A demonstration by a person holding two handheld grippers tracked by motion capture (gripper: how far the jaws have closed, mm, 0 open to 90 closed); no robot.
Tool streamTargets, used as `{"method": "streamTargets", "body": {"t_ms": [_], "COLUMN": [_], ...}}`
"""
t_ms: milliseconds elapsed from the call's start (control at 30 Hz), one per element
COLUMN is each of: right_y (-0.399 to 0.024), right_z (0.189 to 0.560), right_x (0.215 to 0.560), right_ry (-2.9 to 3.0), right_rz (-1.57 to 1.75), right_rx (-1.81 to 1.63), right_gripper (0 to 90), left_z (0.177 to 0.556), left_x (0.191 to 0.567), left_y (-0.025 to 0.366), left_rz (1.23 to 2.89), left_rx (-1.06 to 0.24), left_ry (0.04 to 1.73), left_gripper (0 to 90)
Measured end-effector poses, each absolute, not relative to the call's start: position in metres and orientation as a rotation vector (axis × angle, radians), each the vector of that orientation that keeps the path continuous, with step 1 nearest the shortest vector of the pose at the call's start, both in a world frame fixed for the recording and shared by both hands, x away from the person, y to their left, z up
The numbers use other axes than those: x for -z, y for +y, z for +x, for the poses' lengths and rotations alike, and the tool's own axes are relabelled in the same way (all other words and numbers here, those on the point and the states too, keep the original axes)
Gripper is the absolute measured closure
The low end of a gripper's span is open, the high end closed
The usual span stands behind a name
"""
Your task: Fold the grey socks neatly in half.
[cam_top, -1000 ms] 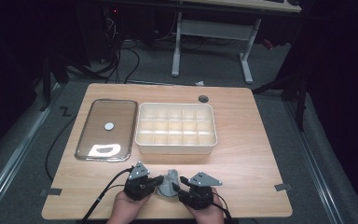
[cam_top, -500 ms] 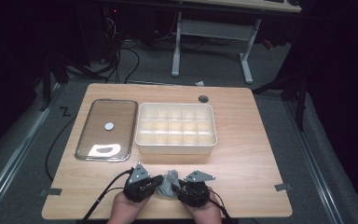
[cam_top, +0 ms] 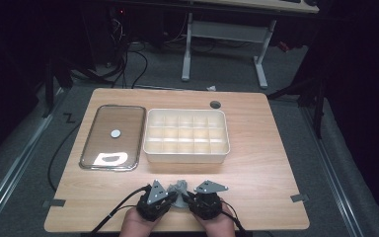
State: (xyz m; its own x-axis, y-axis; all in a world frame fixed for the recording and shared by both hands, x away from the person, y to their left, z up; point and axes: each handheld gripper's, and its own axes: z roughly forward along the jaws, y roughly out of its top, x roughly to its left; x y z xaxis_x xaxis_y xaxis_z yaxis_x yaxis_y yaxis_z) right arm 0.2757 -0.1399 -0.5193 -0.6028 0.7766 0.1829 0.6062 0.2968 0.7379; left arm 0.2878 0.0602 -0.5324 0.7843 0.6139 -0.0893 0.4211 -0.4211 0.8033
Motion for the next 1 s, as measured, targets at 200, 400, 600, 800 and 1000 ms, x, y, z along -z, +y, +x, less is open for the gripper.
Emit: {"method": "streamTargets", "body": {"t_ms": [200, 400, 600, 800, 1000], "right_y": [-0.132, -0.163, -0.172, -0.159, -0.149], "right_z": [0.271, 0.274, 0.278, 0.276, 0.274], "right_x": [0.51, 0.505, 0.517, 0.525, 0.531], "right_ry": [2.369, 2.234, 2.232, 2.278, 2.326], "right_rz": [1.186, 1.27, 1.303, 1.289, 1.265], "right_rx": [-1.205, -1.254, -1.211, -1.115, -1.1], "right_gripper": [75.8, 68.0, 73.3, 86.4, 90.0], "left_z": [0.289, 0.289, 0.29, 0.29, 0.29], "left_x": [0.533, 0.533, 0.533, 0.533, 0.533], "left_y": [0.06, 0.06, 0.061, 0.061, 0.061], "left_rz": [2.081, 2.079, 2.076, 2.077, 2.078], "left_rx": [-0.268, -0.259, -0.242, -0.241, -0.239], "left_ry": [0.764, 0.763, 0.756, 0.754, 0.754], "left_gripper": [84.6, 84.1, 81.1, 80.4, 80.7]}}
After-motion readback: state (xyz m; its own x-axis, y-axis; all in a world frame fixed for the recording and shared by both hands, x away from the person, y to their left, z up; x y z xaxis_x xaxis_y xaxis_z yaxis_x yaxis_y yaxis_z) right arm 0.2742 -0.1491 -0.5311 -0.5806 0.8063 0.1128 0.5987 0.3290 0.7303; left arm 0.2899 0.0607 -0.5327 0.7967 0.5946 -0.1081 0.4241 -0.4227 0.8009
